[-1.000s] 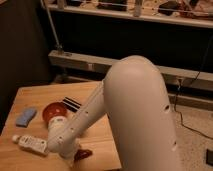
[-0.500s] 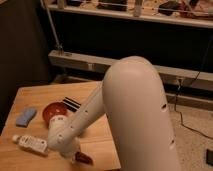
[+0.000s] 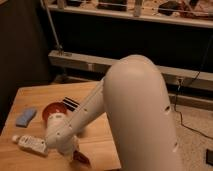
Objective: Place the pepper in the ceramic bowl
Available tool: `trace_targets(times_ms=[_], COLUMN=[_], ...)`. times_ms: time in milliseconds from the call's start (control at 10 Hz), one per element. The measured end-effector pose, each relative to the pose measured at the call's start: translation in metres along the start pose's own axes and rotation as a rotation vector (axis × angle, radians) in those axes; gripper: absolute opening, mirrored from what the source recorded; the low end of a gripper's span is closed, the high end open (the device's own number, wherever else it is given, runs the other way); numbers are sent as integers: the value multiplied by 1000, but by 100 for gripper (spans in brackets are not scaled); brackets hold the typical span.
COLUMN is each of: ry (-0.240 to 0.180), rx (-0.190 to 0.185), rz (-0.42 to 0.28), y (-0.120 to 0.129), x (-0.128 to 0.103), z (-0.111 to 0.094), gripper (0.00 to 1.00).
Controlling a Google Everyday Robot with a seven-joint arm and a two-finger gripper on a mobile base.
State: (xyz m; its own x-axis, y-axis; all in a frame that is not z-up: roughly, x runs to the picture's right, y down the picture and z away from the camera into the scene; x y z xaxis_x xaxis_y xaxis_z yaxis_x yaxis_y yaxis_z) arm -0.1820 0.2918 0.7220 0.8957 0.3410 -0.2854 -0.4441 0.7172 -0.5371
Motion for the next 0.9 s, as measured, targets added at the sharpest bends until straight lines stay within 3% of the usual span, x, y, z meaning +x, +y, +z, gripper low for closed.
trace_targets(times_ms=[300,500,600,900], ry=[-113,-155,-168,-187], rx=[121,182,216,264], rz=[17,10,7,-6], y=[-35,-52,-64,-84], x=[-49,-84,-106,-160], z=[-70,-103,-116,-128], gripper=[0,0,0,0])
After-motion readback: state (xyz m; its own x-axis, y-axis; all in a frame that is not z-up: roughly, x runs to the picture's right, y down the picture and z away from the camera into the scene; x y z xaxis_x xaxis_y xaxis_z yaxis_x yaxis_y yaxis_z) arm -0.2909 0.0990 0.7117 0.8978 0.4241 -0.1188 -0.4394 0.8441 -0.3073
